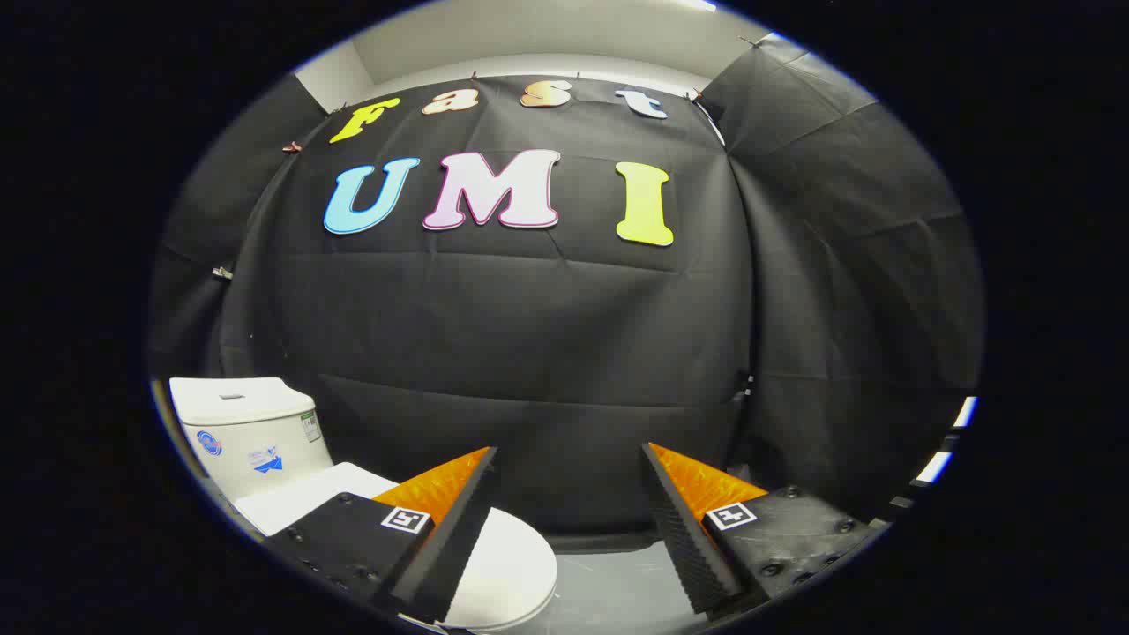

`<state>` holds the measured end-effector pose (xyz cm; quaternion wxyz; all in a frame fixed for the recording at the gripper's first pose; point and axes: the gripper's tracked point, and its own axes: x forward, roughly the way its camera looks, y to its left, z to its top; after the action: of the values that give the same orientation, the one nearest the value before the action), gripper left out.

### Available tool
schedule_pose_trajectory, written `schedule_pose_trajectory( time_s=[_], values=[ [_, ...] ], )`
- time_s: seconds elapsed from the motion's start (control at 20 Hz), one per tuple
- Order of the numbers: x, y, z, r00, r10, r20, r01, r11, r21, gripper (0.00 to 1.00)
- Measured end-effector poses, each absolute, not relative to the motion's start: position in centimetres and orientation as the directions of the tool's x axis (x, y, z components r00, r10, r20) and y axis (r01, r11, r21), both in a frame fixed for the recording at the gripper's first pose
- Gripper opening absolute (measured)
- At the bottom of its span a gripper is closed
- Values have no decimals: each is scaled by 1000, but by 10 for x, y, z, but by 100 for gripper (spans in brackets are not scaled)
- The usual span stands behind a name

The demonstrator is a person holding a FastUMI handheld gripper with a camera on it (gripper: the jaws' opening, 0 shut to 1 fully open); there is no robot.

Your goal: Open the toilet lid.

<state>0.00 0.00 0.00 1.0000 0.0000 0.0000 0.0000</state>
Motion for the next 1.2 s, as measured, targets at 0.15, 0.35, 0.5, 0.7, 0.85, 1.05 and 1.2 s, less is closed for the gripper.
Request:
schedule_pose_trajectory(
  time_s=[0.15,0.35,0.5,0.7,0.85,1.05,1.2],
  values=[
    [0,2,0,1000,2,-2,-2,1000,-3,98],
    [1,2,-1,1000,4,-6,-4,1000,-2,98],
    [0,3,-1,1000,7,-4,-7,1000,-3,98],
    [0,3,-1,1000,6,-5,-6,1000,-4,98],
    [0,3,-2,1000,7,-7,-7,1000,-4,98],
    [1,4,-3,1000,8,-10,-8,1000,-1,98],
    [0,5,-4,1000,10,-12,-10,1000,-3,98]
  ],
)
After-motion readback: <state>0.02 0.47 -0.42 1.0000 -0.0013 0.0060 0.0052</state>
